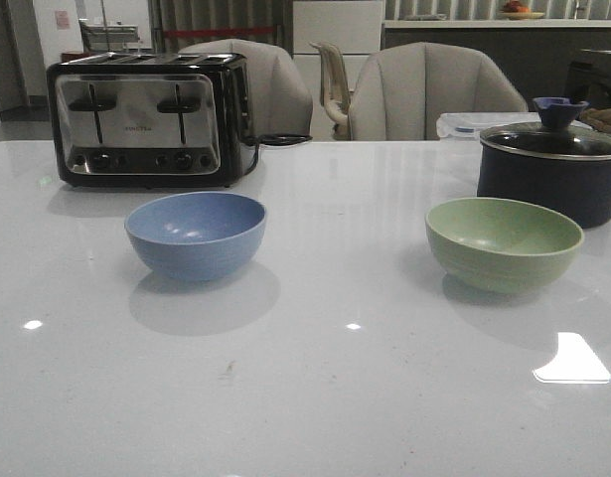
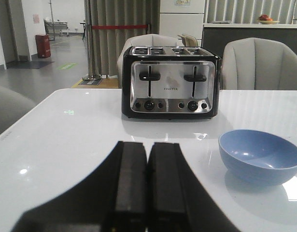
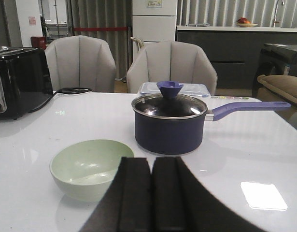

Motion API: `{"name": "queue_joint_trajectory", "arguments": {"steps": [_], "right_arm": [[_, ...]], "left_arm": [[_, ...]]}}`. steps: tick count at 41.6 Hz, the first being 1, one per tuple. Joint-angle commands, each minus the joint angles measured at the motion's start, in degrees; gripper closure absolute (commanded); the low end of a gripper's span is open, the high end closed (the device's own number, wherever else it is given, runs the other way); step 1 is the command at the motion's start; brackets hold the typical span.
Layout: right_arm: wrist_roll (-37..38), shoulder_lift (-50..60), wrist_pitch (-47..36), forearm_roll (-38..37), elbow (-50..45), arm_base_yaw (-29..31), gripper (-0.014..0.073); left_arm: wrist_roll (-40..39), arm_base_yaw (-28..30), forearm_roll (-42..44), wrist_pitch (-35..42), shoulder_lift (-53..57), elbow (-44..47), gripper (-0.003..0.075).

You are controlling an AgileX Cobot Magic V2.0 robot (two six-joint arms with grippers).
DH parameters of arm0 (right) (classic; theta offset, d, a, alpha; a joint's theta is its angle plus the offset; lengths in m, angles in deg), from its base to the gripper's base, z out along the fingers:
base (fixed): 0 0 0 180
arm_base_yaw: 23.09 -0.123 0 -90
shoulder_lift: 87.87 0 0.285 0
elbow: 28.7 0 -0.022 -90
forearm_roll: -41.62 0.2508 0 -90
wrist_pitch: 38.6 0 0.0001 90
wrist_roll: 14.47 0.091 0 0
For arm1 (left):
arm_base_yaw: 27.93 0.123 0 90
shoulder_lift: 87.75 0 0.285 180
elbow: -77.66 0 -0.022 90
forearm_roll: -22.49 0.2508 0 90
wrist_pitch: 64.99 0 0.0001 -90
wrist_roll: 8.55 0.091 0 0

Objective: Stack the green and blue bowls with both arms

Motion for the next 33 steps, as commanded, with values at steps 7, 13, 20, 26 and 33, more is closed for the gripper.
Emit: {"name": "queue_joint_trajectory", "arguments": {"steps": [7, 13, 20, 26, 33], "right_arm": [[-0.04, 1.20, -5.66, -0.44, 0.17, -0.06, 0.0551], [-0.04, 1.20, -4.54, -0.44, 3.33, -0.06, 0.0551], [-0.04, 0.66, 1.36, -0.44, 14.15, -0.06, 0.0551], [-0.04, -4.13, 8.49, -0.44, 26.37, -0.06, 0.0551], [-0.04, -12.83, 16.64, -0.44, 37.66, -0.06, 0.0551]], "left_arm": [[-0.27, -0.12, 0.00, 6.21, 1.10, 1.18, 0.0620], [-0.27, -0.12, 0.00, 11.70, 1.10, -0.98, 0.0620], [-0.27, -0.12, -1.36, 8.92, 0.65, -10.58, 0.0620], [-0.27, -0.12, -1.46, 3.50, -2.63, -21.76, 0.0620], [-0.27, -0.12, -1.55, -7.63, -10.22, -35.01, 0.0620]]}}
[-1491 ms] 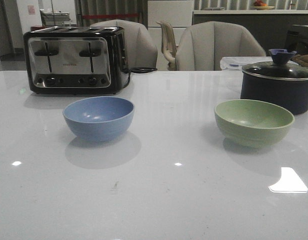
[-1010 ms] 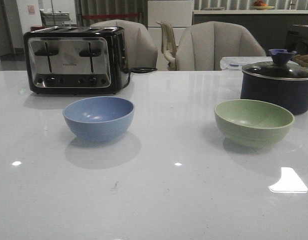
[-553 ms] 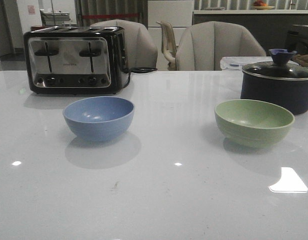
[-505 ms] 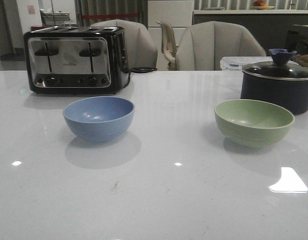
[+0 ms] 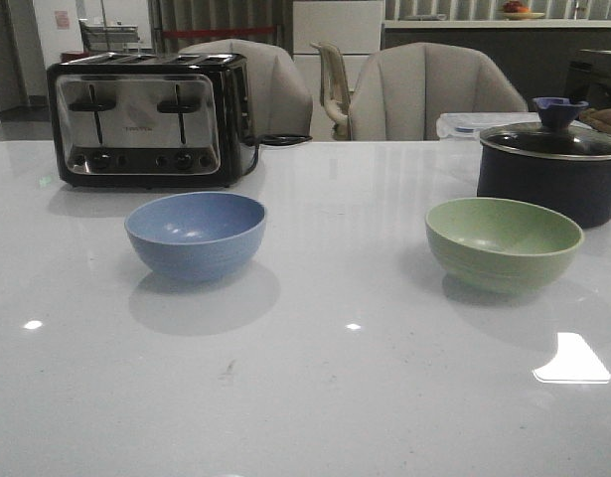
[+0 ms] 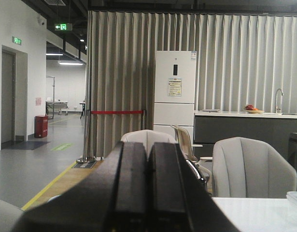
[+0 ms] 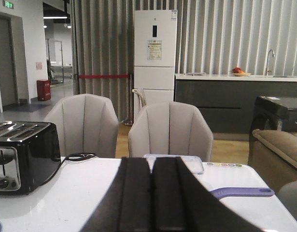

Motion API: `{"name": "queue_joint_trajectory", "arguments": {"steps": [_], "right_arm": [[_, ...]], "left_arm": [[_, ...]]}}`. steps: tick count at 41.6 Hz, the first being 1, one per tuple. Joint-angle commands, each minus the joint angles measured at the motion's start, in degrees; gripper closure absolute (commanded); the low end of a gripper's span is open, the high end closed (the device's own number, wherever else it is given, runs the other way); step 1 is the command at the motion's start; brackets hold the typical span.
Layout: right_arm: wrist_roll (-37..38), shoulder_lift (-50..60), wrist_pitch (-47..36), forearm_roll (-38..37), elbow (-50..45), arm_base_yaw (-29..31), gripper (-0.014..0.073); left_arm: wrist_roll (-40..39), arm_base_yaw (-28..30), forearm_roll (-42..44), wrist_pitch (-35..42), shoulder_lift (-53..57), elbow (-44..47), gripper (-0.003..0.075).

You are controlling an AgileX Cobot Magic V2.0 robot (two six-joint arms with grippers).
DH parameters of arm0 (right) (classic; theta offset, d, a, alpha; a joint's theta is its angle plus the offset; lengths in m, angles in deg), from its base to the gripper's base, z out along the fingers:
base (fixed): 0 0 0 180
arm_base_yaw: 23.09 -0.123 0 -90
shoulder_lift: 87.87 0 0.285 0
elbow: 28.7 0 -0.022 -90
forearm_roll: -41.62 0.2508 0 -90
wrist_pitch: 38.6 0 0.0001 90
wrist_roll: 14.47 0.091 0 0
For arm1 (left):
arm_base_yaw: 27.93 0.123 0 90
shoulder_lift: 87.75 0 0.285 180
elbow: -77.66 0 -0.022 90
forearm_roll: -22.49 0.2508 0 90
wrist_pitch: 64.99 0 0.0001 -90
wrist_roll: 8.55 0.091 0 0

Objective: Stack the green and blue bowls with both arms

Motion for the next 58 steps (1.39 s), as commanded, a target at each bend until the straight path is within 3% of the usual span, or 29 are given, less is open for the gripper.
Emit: {"name": "queue_joint_trajectory", "arguments": {"steps": [1, 7, 17, 38, 42, 48, 50, 53, 58], "right_arm": [[-0.04, -6.06, 2.02, -0.44, 7.32, -0.06, 0.0551], [-0.04, -13.09, 10.04, -0.44, 11.51, -0.06, 0.0551], [-0.04, -23.57, 17.81, -0.44, 11.43, -0.06, 0.0551], [-0.04, -40.70, 19.79, -0.44, 11.43, -0.06, 0.0545], [-0.41, -42.57, 19.71, -0.44, 11.43, -0.06, 0.0458], [-0.45, -44.62, 18.07, -0.44, 11.43, -0.06, 0.0175], [-0.45, -45.49, 16.99, -0.44, 11.43, -0.06, 0.0106], [-0.45, -47.10, 15.32, -0.44, 11.43, -0.06, 0.0063], [-0.45, -51.21, 13.07, 1.59, 12.31, -0.06, 0.0070]], "left_arm": [[-0.27, -0.12, -0.49, -3.21, -5.37, -8.72, 0.0620], [-0.27, -0.12, -0.49, -14.22, -11.58, -15.66, 0.0620], [-0.27, -0.12, -0.49, -22.40, -18.94, -15.05, 0.0620], [-0.27, -0.12, -1.98, -22.99, -27.42, -9.92, 0.0612], [-0.16, -0.12, -0.89, -22.99, -28.17, -9.92, 0.0526], [0.28, -0.12, -0.64, -22.84, -28.77, -9.92, 0.0231], [0.28, -0.12, -0.64, -22.75, -28.76, -9.92, 0.0179], [0.28, -0.12, -0.64, -22.53, -28.76, -9.92, 0.0168], [0.28, -0.12, -0.64, -22.40, -28.76, -9.92, 0.0168]]}}
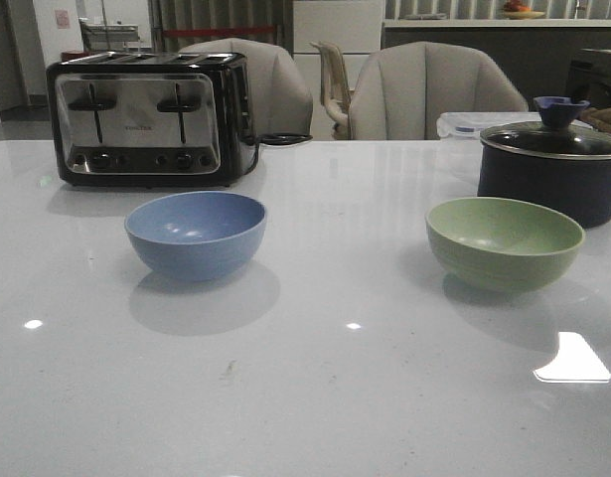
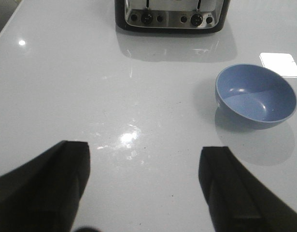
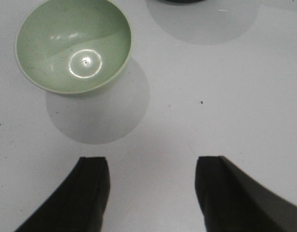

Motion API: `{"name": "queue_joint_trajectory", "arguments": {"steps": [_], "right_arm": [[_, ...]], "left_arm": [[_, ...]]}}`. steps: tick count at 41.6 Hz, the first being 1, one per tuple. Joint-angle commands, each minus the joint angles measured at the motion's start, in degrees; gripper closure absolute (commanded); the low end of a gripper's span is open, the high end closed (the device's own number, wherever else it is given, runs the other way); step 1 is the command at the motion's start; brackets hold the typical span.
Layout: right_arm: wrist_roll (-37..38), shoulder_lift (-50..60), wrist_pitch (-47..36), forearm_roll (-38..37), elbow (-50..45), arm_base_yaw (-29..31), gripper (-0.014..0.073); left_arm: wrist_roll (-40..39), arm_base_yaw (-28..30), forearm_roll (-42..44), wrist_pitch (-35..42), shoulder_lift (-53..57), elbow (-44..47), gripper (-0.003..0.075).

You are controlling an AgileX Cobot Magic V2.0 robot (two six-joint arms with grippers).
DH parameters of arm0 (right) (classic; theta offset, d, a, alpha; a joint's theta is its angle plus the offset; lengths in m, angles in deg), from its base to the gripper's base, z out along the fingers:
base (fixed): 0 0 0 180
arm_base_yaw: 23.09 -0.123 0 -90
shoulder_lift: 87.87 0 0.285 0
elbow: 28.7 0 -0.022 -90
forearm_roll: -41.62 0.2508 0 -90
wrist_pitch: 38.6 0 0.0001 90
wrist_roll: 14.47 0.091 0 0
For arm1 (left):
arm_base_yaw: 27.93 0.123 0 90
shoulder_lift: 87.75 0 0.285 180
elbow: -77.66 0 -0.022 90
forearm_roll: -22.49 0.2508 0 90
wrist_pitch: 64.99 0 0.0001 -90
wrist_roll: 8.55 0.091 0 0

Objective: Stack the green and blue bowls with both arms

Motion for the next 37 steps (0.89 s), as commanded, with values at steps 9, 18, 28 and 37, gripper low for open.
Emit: {"name": "queue_joint_trajectory", "arguments": {"steps": [9, 18, 28, 37], "right_arm": [[-0.35, -12.83, -3.72, 8.44, 9.34, -0.06, 0.0070], [-0.35, -23.83, -3.77, 10.08, 16.39, -0.06, 0.0070], [-0.35, -35.16, -3.97, 10.08, 23.86, -0.06, 0.0070], [-0.35, -42.08, -3.45, 10.08, 27.90, -0.06, 0.0102]], "left_arm": [[0.06, -0.12, 0.08, 4.76, -0.36, -1.74, 0.0168], [0.06, -0.12, 0.08, 4.76, -0.36, -1.74, 0.0168], [0.06, -0.12, 0.08, 4.76, -0.36, -1.74, 0.0168], [0.06, -0.12, 0.08, 4.64, -0.36, -1.74, 0.0168]]}}
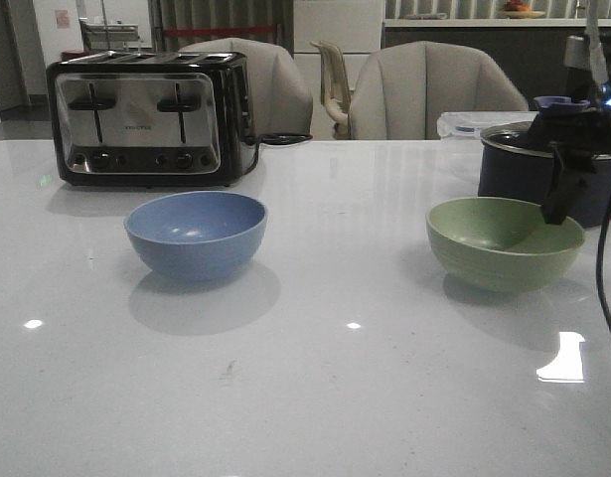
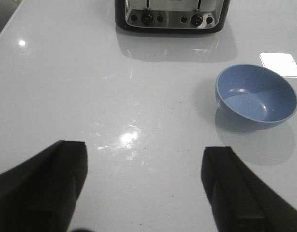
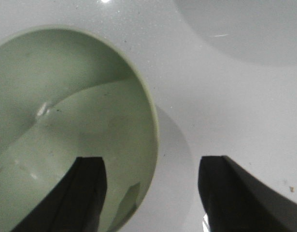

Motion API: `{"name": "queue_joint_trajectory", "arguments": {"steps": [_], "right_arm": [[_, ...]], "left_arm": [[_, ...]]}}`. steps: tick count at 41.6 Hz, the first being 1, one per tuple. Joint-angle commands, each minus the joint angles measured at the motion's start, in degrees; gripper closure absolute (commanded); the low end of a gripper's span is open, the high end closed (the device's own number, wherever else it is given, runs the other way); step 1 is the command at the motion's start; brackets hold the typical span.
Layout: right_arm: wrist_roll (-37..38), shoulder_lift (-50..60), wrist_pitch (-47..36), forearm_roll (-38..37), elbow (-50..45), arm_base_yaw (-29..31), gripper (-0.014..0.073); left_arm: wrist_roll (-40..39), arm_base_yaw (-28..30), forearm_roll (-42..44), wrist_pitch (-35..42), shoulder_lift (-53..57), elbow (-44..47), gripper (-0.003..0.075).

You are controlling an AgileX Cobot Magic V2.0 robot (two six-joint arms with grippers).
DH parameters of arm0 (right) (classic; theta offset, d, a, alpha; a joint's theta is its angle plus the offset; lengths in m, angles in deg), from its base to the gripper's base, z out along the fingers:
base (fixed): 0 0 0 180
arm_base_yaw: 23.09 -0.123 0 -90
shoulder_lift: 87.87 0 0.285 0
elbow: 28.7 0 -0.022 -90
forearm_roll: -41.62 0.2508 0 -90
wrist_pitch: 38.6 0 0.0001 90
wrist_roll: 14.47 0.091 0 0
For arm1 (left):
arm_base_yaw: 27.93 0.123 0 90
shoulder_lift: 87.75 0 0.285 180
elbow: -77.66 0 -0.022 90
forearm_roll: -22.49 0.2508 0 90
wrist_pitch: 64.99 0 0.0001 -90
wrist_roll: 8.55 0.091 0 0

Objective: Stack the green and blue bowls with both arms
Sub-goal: 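Lower the right gripper onto the rim of the pale green bowl and grasp it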

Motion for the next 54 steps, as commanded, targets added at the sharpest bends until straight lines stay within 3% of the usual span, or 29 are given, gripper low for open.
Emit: {"name": "queue_joint_trajectory", "arguments": {"steps": [1, 23, 32, 42, 54], "right_arm": [[-0.35, 0.11, -2.18, 0.36, 2.89, -0.06, 0.0116], [-0.35, -1.52, -1.20, 0.63, 3.21, -0.14, 0.0563], [-0.35, 2.44, 0.70, 1.00, 3.22, -5.19, 0.0559], [-0.35, 3.80, 1.48, 1.70, 3.22, -16.29, 0.0559], [-0.35, 0.13, -3.77, 4.77, 3.22, -22.39, 0.0559]], "left_arm": [[-0.03, -0.12, 0.08, 4.64, -0.36, -1.74, 0.0168], [-0.03, -0.12, 0.08, 4.56, -0.36, -1.74, 0.0169], [-0.03, -0.12, 0.08, 4.56, -0.36, -1.74, 0.0168], [-0.03, -0.12, 0.08, 4.56, -0.36, -1.74, 0.0168], [-0.03, -0.12, 0.08, 4.56, -0.36, -1.74, 0.0168]]}}
